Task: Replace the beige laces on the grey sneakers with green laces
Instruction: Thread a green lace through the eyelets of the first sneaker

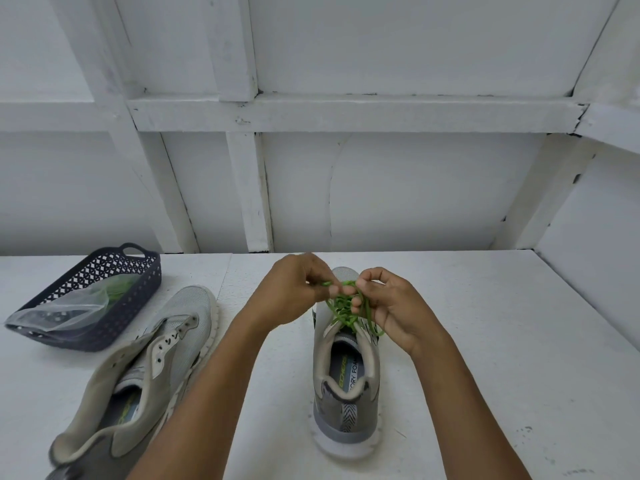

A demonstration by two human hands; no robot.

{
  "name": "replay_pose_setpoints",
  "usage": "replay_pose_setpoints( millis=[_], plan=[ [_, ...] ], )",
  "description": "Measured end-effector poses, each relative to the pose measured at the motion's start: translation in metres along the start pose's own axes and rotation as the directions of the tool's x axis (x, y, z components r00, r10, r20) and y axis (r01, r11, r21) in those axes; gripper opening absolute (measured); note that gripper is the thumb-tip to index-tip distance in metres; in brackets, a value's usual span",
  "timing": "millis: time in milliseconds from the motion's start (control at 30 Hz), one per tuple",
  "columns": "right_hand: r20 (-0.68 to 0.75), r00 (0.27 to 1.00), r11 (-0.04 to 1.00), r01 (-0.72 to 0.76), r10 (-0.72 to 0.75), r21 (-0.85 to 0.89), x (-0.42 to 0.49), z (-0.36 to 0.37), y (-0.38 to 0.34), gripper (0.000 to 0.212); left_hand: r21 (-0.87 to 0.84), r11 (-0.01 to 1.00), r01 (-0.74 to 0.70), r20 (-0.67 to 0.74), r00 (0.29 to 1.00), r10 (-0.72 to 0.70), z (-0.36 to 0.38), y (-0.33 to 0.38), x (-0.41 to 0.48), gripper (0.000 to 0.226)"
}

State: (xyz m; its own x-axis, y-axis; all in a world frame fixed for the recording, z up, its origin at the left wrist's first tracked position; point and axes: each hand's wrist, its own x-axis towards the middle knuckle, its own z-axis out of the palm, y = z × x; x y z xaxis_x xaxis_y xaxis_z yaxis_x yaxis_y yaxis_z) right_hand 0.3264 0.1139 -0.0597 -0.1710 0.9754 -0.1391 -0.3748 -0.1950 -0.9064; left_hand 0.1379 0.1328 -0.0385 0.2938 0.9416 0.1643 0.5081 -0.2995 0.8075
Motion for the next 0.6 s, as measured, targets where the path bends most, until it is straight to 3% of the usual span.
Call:
replay_pose_setpoints(
  millis=[67,167,300,400,467,533,600],
  plan=[
    [-0.031,0.999,0.998,-0.027,0.029,0.057,0.001,0.005,-0.002,0.009,0.245,0.957,-0.157,-0.158,0.967,0.199,0.007,0.001,0.002,0.013],
    [-0.028,0.992,0.992,-0.122,0.121,-0.036,0.003,0.010,-0.007,0.028,0.414,0.823,-0.390,-0.259,0.816,0.517,0.021,-0.002,0.001,0.011],
    [0.041,0.991,0.991,-0.122,0.124,-0.059,0.004,0.008,-0.009,0.023,0.463,0.766,-0.447,-0.322,0.720,0.615,0.029,0.001,-0.001,0.007],
    [-0.053,0.998,0.999,0.020,-0.023,-0.039,0.005,0.006,-0.011,0.016,0.279,0.847,-0.451,-0.402,0.746,0.530,0.029,0.004,-0.003,0.004],
    [-0.121,0.988,0.994,0.084,-0.092,-0.065,0.007,0.004,-0.011,0.019,0.007,0.937,-0.350,-0.458,0.832,0.314,0.028,0.005,-0.008,0.008],
    [-0.190,0.976,0.994,0.096,-0.104,-0.048,0.008,0.000,-0.008,0.023,-0.223,0.955,-0.197,-0.416,0.905,0.090,0.026,-0.003,-0.014,0.012],
    [-0.264,0.962,0.997,0.074,-0.075,-0.013,0.009,-0.008,-0.004,0.026,-0.358,0.927,-0.116,-0.330,0.944,-0.010,0.022,-0.018,-0.021,0.024]
  ],
)
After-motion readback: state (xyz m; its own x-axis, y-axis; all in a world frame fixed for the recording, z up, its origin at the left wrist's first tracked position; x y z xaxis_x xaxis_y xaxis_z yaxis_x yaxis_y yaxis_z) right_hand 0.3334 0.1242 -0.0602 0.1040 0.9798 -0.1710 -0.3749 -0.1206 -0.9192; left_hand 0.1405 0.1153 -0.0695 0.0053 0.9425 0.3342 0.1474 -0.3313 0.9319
